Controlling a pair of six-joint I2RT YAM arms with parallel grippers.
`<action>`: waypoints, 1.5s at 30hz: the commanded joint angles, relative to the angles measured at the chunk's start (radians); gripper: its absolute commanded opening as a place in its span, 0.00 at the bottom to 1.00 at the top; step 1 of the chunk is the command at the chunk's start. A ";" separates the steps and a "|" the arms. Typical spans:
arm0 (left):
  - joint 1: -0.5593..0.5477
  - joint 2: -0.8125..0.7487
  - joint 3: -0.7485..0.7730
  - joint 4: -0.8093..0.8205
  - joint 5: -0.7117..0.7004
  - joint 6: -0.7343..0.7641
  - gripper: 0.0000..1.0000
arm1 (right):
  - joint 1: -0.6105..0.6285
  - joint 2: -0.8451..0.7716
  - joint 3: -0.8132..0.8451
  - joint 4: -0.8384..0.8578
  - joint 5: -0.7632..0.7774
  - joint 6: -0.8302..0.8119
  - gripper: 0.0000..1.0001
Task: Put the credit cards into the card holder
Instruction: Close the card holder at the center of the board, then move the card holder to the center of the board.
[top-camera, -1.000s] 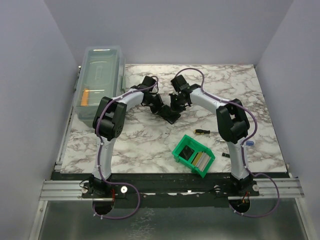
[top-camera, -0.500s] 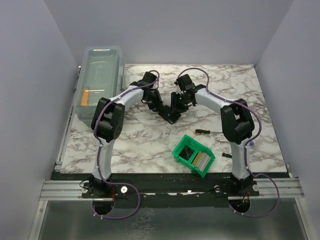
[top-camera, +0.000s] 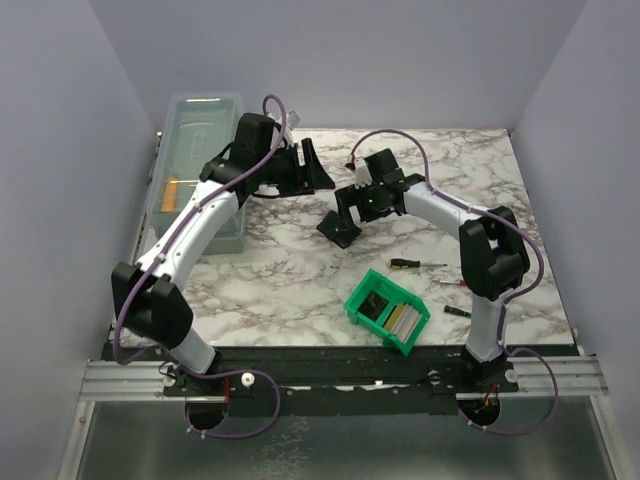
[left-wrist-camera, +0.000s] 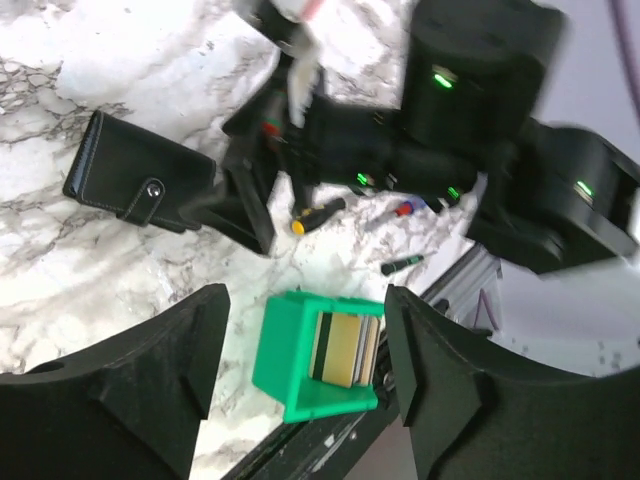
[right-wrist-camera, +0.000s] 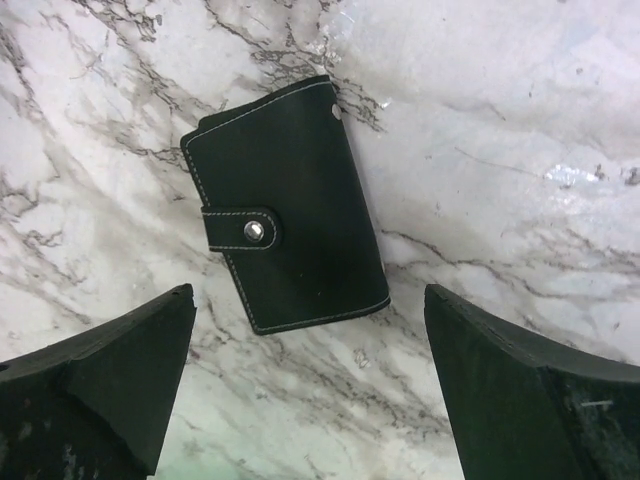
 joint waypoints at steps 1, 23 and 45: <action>-0.002 -0.159 -0.100 -0.004 0.080 0.089 0.71 | 0.021 0.071 0.026 0.050 0.008 -0.124 1.00; -0.002 -0.413 -0.180 -0.055 0.105 0.128 0.75 | -0.070 0.023 -0.101 0.005 0.624 0.302 0.54; -0.002 -0.459 -0.056 -0.061 0.039 0.086 0.76 | -0.519 -0.596 -0.113 -0.270 0.468 0.282 1.00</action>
